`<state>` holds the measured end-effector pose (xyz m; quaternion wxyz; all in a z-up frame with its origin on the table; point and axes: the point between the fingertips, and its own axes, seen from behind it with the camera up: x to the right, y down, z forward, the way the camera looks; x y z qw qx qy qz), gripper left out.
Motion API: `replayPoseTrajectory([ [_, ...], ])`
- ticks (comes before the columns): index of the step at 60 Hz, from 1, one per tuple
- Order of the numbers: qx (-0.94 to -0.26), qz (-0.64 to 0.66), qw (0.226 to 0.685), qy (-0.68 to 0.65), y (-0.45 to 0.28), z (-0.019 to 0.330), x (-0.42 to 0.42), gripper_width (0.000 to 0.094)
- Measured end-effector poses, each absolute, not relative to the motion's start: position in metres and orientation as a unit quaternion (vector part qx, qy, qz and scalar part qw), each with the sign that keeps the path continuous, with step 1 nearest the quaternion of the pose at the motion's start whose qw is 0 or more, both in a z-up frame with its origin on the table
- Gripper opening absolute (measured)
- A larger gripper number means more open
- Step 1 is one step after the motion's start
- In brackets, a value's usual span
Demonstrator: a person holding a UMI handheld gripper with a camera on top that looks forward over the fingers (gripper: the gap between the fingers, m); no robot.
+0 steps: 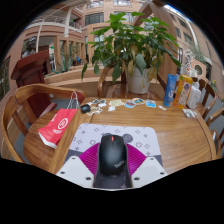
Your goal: Arrange mouse
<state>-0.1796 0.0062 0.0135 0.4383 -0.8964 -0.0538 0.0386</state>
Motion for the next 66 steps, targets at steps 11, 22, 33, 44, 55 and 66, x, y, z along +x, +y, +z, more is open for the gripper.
replayPoseTrajectory([
  [11,-0.913,0.062,0.403,-0.021,-0.003,-0.009,-0.183,0.0467],
  [22,-0.896,0.050,0.440,-0.024,-0.017,0.036,-0.172,0.0851],
  [33,-0.876,0.031,0.481,-0.024,-0.057,0.109,-0.154,0.0857],
  [44,-0.854,0.019,0.518,-0.035,-0.114,0.176,-0.143,0.0855],
  [55,-0.846,0.021,0.531,-0.038,-0.177,0.212,-0.139,0.0854],
  [66,-0.847,0.011,0.529,-0.043,-0.223,0.213,-0.131,0.0853],
])
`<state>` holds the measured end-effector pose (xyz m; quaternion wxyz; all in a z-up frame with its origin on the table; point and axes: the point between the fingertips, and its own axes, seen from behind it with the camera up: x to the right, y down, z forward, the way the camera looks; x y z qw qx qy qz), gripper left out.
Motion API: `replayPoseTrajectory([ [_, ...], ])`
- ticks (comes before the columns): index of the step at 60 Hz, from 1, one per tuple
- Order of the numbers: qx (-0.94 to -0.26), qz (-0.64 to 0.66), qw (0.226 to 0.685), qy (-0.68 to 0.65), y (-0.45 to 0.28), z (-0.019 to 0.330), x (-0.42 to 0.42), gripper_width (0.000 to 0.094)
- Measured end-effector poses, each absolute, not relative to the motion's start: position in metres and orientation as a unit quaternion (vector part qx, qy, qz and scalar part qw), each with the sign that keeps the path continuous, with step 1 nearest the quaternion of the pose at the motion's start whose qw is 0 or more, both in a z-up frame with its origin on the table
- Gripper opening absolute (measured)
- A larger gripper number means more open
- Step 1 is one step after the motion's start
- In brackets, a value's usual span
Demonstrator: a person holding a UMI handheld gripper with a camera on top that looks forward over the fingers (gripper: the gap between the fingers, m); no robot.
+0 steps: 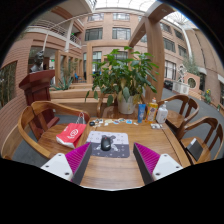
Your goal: Arrange mouse
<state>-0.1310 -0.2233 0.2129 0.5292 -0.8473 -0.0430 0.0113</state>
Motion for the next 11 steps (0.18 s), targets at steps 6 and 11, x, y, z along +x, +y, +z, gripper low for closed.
replayPoseTrajectory([
  [6,-0.847,0.011,0.529,-0.052,-0.239,0.209,-0.129,0.0850],
  [11,-0.850,0.013,0.524,-0.055,-0.246,0.205,-0.129,0.0853],
])
